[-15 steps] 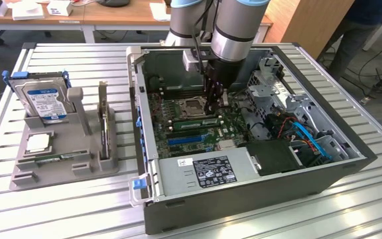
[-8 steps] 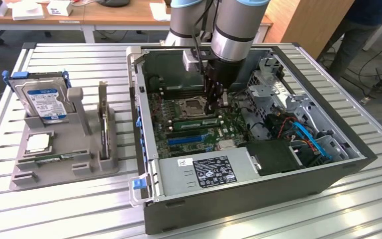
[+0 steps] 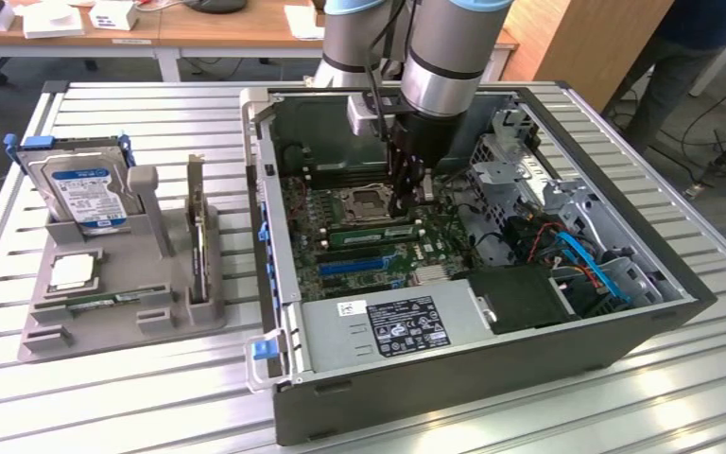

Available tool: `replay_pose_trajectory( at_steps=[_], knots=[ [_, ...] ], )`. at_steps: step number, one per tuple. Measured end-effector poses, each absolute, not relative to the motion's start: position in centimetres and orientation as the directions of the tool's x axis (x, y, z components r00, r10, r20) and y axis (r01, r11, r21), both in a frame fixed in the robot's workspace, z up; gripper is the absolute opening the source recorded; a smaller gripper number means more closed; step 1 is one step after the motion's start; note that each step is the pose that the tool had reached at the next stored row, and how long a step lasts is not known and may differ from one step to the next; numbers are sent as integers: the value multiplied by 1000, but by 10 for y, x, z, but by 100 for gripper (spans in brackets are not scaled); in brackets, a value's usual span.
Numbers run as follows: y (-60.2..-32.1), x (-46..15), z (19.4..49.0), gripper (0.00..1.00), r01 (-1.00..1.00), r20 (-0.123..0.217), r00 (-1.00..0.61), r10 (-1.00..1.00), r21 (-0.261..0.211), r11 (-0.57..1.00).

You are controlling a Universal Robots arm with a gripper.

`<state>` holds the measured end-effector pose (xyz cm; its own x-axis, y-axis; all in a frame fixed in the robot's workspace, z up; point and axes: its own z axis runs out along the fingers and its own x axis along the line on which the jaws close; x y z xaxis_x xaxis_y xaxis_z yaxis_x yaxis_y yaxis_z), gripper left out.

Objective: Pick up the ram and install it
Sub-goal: 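Press down the ram until it locks into place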

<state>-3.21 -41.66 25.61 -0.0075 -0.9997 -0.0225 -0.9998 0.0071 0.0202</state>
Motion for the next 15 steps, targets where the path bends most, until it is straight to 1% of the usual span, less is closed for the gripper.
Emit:
replay_pose_trajectory(
  at_steps=[15],
  knots=[
    [-417, -63, 256, 9, -1000, -22, -7, -1000, 20, 7]
  ],
)
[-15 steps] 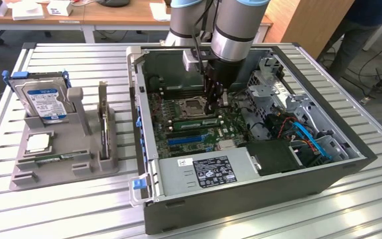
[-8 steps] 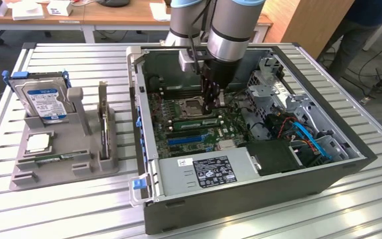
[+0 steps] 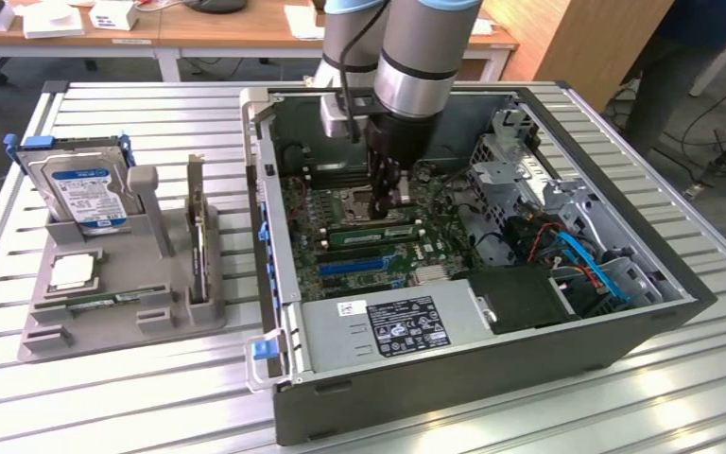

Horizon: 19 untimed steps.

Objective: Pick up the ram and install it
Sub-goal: 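Press down the ram until it locks into place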

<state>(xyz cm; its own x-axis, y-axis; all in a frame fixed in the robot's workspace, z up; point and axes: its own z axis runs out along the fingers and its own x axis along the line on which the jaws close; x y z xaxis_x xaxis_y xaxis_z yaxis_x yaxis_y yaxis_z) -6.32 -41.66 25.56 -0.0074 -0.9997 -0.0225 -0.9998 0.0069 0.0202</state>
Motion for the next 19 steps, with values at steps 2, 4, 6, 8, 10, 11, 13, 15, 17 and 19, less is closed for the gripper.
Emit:
replay_pose_trajectory(
  at_steps=[2, 4, 6, 8, 10, 11, 13, 15, 17, 19],
  knots=[
    [-417, -68, 255, 9, -1000, -22, -7, -1000, 20, 7],
    [-417, -72, 255, 9, -1000, -22, -8, -1000, 20, 7],
    [-417, -76, 255, 9, -1000, -22, -7, -1000, 20, 7],
    [-417, -80, 255, 9, -1000, -22, -8, -1000, 20, 7],
    [-417, -83, 255, 9, -1000, -22, -8, -1000, 20, 8],
    [-417, -85, 255, 9, -1000, -22, -8, -1000, 20, 8],
    [-417, -87, 255, 9, -1000, -22, -9, -1000, 20, 8],
    [-417, -90, 255, 9, -1000, -22, -9, -1000, 20, 9],
    [-417, -92, 255, 9, -1000, -22, -10, -1000, 20, 9],
    [-417, -95, 255, 9, -1000, -22, -10, -1000, 20, 10]
  ],
)
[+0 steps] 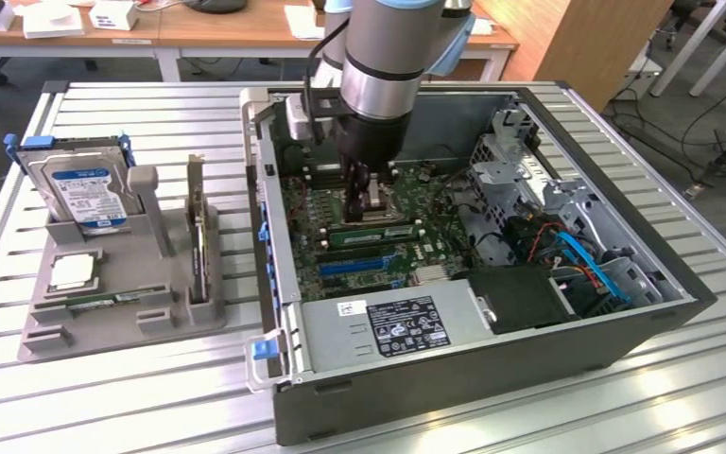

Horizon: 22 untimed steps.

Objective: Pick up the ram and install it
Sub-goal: 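Press down the ram until it locks into place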

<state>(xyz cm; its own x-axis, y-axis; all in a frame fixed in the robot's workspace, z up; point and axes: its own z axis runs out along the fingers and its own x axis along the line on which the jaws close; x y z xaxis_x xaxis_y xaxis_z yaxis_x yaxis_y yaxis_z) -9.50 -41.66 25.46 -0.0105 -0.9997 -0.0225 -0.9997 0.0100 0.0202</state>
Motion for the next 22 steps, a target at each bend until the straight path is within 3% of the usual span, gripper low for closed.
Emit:
replay_pose_trajectory(
  at_steps=[22],
  knots=[
    [-417, -103, 254, 9, -1000, -22, -11, -1000, 20, 11]
  ],
)
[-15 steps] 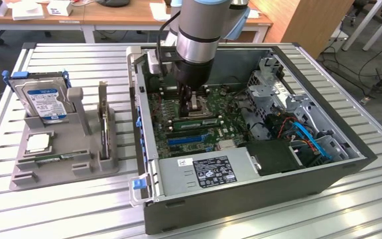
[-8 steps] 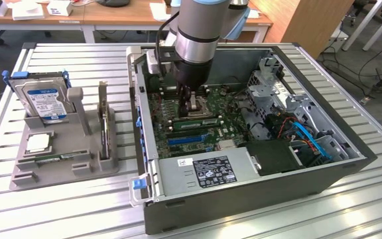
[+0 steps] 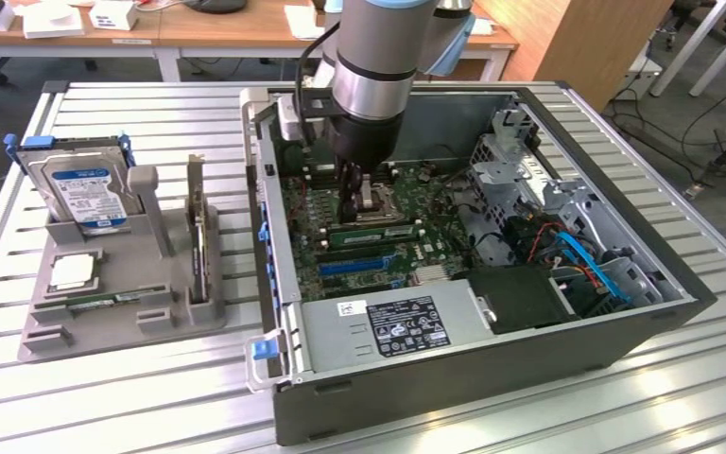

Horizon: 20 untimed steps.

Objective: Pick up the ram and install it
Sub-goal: 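Press down the ram until it locks into place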

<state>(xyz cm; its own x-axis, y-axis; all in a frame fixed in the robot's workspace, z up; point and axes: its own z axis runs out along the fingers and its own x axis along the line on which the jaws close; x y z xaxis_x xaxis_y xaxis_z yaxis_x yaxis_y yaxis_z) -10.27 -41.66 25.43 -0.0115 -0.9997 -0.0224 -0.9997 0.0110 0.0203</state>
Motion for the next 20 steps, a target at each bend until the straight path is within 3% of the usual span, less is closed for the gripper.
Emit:
replay_pose_trajectory(
  at_steps=[20],
  knots=[
    [-416, -104, 244, 9, -1000, -22, -12, -1000, 20, 11]
  ],
)
